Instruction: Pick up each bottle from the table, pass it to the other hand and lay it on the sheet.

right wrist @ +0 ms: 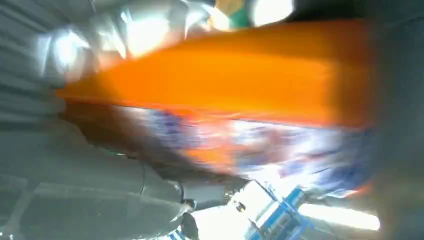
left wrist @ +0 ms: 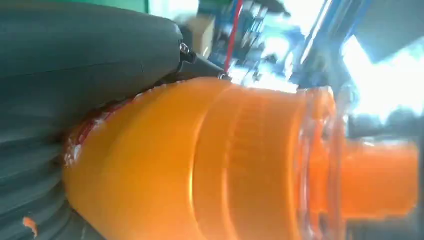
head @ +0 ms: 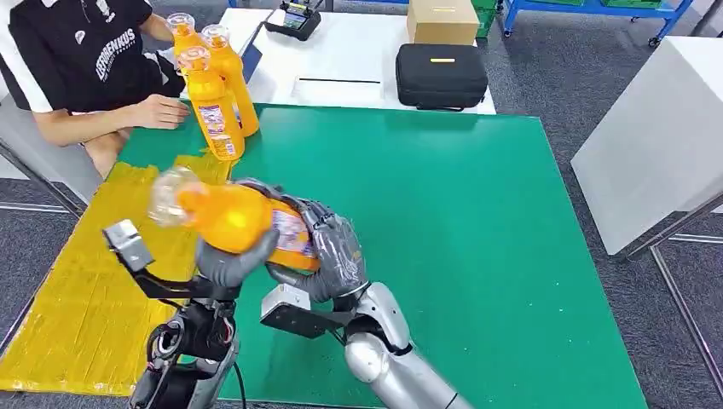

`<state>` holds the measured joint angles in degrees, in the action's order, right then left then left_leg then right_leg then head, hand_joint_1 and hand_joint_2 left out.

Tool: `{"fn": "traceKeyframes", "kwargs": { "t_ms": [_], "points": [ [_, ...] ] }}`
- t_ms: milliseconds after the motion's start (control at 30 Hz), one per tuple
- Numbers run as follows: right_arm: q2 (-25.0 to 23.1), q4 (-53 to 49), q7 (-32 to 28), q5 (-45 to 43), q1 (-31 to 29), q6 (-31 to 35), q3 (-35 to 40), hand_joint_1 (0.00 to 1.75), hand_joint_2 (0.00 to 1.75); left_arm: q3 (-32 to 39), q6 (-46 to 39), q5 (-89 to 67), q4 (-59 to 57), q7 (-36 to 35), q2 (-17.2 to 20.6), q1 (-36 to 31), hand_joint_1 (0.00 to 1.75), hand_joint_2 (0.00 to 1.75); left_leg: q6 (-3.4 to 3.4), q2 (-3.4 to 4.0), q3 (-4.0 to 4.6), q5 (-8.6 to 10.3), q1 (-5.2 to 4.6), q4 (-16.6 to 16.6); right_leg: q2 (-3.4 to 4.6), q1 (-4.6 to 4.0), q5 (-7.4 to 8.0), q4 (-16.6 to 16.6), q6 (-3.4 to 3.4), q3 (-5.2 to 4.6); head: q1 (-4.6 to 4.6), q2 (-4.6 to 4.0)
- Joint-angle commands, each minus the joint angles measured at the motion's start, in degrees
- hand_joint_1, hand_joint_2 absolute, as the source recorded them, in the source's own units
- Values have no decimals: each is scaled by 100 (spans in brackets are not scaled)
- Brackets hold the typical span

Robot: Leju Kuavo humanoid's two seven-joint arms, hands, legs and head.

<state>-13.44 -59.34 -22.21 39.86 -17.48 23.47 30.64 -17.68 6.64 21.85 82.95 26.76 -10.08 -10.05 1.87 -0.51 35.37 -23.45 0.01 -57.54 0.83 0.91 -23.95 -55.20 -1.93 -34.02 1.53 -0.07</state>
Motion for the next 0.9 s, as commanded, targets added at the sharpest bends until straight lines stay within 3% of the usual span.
{"fn": "traceKeyframes", "kwargs": {
  "t_ms": [33, 100, 200, 400, 500, 533, 667, 733, 767, 900],
  "points": [
    [266, -189, -61, -241, 216, -63, -69, 0, 175, 408, -248, -106, 71, 98, 4, -333, 175, 175, -13, -17, -30, -14, 2, -2, -29, -4, -21, -3, 12, 36, -2, 0],
    [295, -698, -50, -443, 391, -64, -209, 0, 175, 465, -1435, -1310, 93, 644, 23, -385, 175, 175, -10, -5, -26, -11, -1, 1, -15, -1, -14, -1, 9, 28, -2, 0],
    [451, -1692, -101, -888, 656, -296, -340, 0, 175, 552, -2608, -2518, 13, 852, 125, -408, 175, 175, -9, -12, -13, -9, 0, -3, -21, -2, -14, -6, 8, 19, -2, 0],
    [755, -2793, -469, -2005, 917, -586, -450, 0, 175, 474, -4512, -5535, -753, 752, 466, -409, 175, 175, -10, -11, -28, -9, -4, 7, -21, 1, -15, 1, 8, 31, -2, 0],
    [877, -2988, -554, -2296, 942, -503, -449, 0, 175, 860, -4664, -7947, -1126, 260, 377, -491, 175, 175, -6, -10, -15, -1, -3, 8, -15, 1, -6, 5, 5, 19, -2, 0],
    [877, -2988, -554, -2296, 942, -503, -449, 0, 175, 860, -4664, -7947, -1126, 260, 377, -491, 175, 175, -8, -13, -26, -4, -3, 9, -21, 1, -10, 6, 7, 30, 0, 0],
    [1033, -3421, -584, -2485, 1046, -404, -442, 0, 175, 728, -4664, -10854, -2252, -1054, 463, -947, 175, 175, -9, -13, -21, -2, -3, 7, -21, 1, -8, 4, 8, 25, -2, 0],
    [1033, -3421, -584, -2485, 1046, -404, -442, 0, 175, 728, -4664, -10854, -2252, -1054, 463, -947, 175, 175, -10, -18, -24, -1, -5, 8, -28, 3, -9, 4, 10, 28, -2, 0],
    [1095, -3609, -569, -2495, 1075, -377, -409, 0, 175, 399, -4664, -11185, -2794, -1610, 677, -1208, 175, 175, -8, -11, -15, 0, -3, 6, -18, 1, -5, 4, 7, 18, -2, 0],
    [1126, -3666, -561, -2506, 1091, -359, -393, 0, 175, 134, -4650, -11185, -3004, -1900, 806, -1329, 175, 175, -15, -16, -27, -2, -2, 9, -28, -1, -10, 4, 10, 30, -2, 0]
  ]
}}
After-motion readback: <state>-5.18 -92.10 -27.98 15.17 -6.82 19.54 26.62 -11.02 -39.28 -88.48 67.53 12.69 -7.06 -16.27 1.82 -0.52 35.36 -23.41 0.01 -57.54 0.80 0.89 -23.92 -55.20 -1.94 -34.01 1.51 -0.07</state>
